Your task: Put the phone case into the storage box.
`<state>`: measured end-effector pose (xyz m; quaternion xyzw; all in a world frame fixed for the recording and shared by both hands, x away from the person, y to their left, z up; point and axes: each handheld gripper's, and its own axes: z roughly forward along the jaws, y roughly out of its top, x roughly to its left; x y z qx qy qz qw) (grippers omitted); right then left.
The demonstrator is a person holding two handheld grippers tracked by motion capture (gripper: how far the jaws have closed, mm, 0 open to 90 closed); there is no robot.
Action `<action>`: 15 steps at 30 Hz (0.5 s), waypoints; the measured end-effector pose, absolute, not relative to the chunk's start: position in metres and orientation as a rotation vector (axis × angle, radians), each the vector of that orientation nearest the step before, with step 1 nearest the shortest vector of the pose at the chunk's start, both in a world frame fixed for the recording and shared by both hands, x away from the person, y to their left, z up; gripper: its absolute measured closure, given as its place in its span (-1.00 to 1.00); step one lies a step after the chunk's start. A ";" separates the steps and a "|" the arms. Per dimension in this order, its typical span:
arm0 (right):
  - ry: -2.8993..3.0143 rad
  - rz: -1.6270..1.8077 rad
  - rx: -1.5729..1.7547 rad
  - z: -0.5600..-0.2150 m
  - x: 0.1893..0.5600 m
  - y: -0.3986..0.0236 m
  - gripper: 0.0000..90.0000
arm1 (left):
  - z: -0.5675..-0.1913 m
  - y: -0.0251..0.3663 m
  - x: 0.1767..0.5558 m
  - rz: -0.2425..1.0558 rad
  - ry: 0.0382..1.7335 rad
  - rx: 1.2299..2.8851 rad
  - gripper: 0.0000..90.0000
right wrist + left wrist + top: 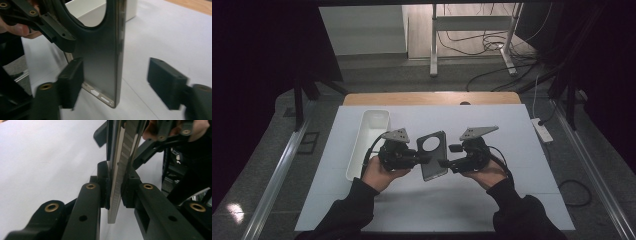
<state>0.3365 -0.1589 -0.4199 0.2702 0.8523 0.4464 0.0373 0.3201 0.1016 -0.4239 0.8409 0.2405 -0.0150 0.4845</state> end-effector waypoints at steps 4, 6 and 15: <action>2.652 1.372 0.784 -0.421 0.335 -0.157 -0.01 | -0.425 0.099 0.319 -0.066 0.543 2.057 0.75; 2.665 1.387 0.753 -0.421 0.334 -0.157 0.26 | -0.425 0.097 0.318 -0.079 0.524 2.058 0.75; 2.690 1.443 0.654 -0.414 0.329 -0.158 0.79 | -0.426 0.107 0.324 -0.061 0.578 2.017 0.66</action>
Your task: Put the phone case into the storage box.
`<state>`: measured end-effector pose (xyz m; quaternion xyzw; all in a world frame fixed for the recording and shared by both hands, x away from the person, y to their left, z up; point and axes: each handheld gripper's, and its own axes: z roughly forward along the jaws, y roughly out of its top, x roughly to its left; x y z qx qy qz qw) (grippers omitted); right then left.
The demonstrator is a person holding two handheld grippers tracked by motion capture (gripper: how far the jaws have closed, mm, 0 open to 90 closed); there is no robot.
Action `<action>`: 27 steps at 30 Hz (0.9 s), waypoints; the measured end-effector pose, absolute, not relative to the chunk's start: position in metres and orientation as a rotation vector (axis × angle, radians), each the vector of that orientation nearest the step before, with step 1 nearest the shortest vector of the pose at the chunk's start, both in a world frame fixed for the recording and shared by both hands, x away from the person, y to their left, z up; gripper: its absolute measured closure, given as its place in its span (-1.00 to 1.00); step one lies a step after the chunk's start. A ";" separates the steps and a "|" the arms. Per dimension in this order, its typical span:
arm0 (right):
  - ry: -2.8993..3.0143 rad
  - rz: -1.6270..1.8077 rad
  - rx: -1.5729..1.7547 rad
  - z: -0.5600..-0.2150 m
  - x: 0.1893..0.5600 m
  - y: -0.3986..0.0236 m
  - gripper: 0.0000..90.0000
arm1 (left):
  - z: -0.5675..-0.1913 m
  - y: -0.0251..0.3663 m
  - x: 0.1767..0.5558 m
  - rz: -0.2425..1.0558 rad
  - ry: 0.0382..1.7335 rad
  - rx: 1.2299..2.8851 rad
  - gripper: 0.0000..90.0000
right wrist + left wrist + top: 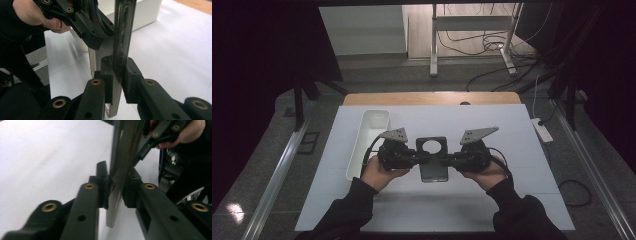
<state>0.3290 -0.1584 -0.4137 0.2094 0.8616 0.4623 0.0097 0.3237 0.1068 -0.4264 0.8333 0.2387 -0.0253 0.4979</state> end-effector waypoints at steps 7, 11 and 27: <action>2.590 1.374 0.653 -0.410 0.321 -0.154 0.79 | -0.420 0.110 0.323 0.064 0.665 1.992 -0.10; 2.519 1.339 0.718 -0.408 0.321 -0.156 0.79 | -0.418 0.118 0.325 0.154 0.723 1.962 -0.44; 2.411 1.290 0.899 -0.410 0.318 -0.155 0.79 | -0.423 0.123 0.329 0.213 0.853 1.970 -1.00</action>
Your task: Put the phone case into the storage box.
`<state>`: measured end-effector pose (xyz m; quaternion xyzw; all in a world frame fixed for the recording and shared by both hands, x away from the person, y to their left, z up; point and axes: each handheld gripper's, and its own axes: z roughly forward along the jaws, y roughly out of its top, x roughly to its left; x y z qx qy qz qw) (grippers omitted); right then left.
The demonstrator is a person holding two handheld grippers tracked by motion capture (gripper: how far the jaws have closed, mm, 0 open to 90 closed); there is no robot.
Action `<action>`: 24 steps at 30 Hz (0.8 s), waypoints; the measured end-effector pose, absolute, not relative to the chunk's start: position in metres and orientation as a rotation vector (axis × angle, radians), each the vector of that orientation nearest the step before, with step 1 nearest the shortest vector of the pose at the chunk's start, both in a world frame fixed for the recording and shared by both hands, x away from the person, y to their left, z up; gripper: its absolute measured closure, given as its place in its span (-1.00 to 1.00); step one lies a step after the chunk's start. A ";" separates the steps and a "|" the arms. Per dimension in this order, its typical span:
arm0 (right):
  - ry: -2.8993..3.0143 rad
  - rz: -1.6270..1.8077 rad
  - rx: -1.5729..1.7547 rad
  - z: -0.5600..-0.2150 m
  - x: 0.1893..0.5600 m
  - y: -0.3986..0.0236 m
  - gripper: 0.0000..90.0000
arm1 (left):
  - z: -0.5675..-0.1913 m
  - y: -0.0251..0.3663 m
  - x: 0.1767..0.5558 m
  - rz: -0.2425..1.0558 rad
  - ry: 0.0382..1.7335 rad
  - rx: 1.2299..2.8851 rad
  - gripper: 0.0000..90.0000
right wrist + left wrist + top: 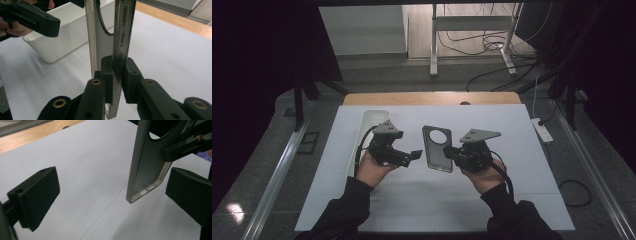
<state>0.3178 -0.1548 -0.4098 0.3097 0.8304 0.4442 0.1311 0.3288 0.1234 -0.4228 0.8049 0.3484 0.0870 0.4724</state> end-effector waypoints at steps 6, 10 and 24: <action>2.397 1.289 0.914 -0.411 0.317 -0.153 0.79 | -0.424 0.114 0.322 0.282 0.812 2.004 -0.58; 2.390 1.294 0.926 -0.411 0.316 -0.151 0.79 | -0.424 0.108 0.318 0.296 0.800 2.020 -0.15; 2.433 1.315 0.888 -0.414 0.309 -0.140 0.78 | -0.426 0.110 0.319 0.220 0.844 1.980 0.89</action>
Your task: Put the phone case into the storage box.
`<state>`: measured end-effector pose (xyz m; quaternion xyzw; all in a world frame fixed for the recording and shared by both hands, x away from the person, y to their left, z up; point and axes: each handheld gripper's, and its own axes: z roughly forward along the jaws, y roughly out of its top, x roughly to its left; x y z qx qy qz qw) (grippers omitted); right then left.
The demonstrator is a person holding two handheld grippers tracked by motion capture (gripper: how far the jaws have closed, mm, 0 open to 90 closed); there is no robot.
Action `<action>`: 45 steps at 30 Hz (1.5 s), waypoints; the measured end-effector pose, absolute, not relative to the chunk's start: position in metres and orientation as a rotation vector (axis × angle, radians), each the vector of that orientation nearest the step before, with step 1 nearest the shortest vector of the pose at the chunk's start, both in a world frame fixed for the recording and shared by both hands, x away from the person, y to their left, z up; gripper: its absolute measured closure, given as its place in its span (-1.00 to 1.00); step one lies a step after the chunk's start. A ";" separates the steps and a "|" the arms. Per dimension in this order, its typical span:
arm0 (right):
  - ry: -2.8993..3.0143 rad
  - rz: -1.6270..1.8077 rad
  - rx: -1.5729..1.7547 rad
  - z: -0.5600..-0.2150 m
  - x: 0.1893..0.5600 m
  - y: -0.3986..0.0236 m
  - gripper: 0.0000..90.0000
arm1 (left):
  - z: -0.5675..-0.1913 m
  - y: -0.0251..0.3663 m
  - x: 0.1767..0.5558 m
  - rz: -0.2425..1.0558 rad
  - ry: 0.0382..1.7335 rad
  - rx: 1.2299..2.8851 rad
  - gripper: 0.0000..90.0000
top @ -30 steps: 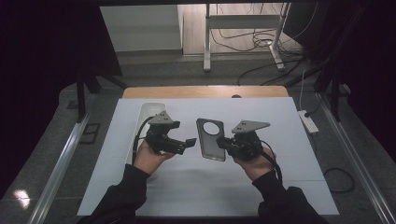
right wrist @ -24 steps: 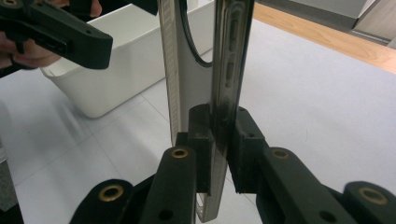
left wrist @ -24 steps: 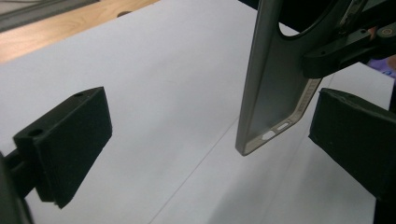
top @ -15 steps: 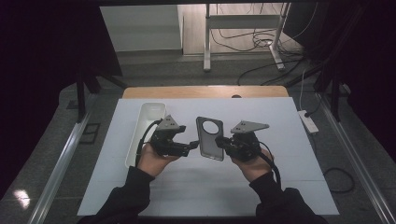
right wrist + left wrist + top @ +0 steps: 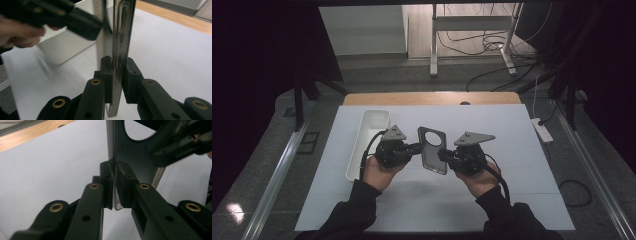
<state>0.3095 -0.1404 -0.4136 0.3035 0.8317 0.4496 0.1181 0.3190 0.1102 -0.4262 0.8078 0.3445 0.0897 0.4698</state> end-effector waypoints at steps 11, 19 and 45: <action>2.492 1.310 0.809 -0.416 0.302 -0.128 0.43 | -0.427 0.110 0.321 0.248 0.937 1.970 0.98; 2.510 1.309 0.848 -0.418 0.304 -0.134 0.07 | -0.425 0.116 0.324 0.271 0.983 1.958 0.98; 2.547 1.245 0.914 -0.430 0.307 -0.166 -0.60 | -0.415 0.136 0.334 0.310 1.037 1.942 0.98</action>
